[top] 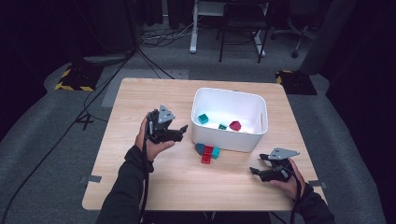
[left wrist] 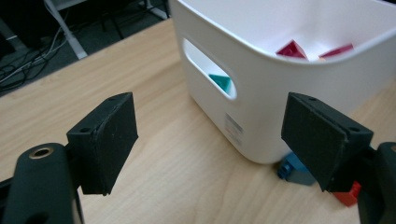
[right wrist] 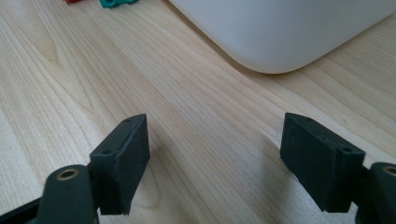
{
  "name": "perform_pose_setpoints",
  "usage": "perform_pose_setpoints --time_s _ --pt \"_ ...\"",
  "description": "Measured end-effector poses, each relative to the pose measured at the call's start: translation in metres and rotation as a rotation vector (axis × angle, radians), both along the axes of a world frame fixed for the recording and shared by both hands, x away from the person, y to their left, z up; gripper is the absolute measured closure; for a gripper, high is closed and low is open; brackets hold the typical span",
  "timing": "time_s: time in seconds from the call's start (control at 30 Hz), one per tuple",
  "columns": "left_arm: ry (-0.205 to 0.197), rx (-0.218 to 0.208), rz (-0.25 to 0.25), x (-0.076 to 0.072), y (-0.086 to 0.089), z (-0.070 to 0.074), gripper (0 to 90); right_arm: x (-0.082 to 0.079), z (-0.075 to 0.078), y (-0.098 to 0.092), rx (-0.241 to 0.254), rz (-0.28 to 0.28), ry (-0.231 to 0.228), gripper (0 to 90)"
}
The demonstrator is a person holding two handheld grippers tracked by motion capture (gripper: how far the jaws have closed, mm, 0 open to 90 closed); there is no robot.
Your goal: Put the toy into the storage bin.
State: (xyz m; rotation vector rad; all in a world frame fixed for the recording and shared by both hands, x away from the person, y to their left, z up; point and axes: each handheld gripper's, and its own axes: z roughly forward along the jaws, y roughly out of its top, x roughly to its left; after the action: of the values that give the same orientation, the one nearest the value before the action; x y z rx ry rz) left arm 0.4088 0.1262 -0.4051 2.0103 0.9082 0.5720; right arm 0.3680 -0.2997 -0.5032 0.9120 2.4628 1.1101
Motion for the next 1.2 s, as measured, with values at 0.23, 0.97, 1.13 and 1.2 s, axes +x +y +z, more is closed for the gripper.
perform_pose_setpoints --time_s 0.23,0.97,1.13,1.2 --pt "0.05 -0.006 -0.055 -0.016 -0.02 -0.033 18.7 0.0 0.0 0.0 0.0 0.0 0.0 24.4" --pt "0.154 0.076 -0.159 -0.017 -0.071 -0.079 26.2 0.0 0.0 0.0 0.0 0.0 0.0 24.4" --pt "0.168 0.042 -0.137 -0.014 -0.065 -0.08 33.0 0.0 0.0 0.0 0.0 0.001 0.0 24.3" --pt "0.175 0.052 -0.135 -0.013 -0.065 -0.081 35.1 0.0 0.0 0.0 0.0 0.001 -0.001 24.3"
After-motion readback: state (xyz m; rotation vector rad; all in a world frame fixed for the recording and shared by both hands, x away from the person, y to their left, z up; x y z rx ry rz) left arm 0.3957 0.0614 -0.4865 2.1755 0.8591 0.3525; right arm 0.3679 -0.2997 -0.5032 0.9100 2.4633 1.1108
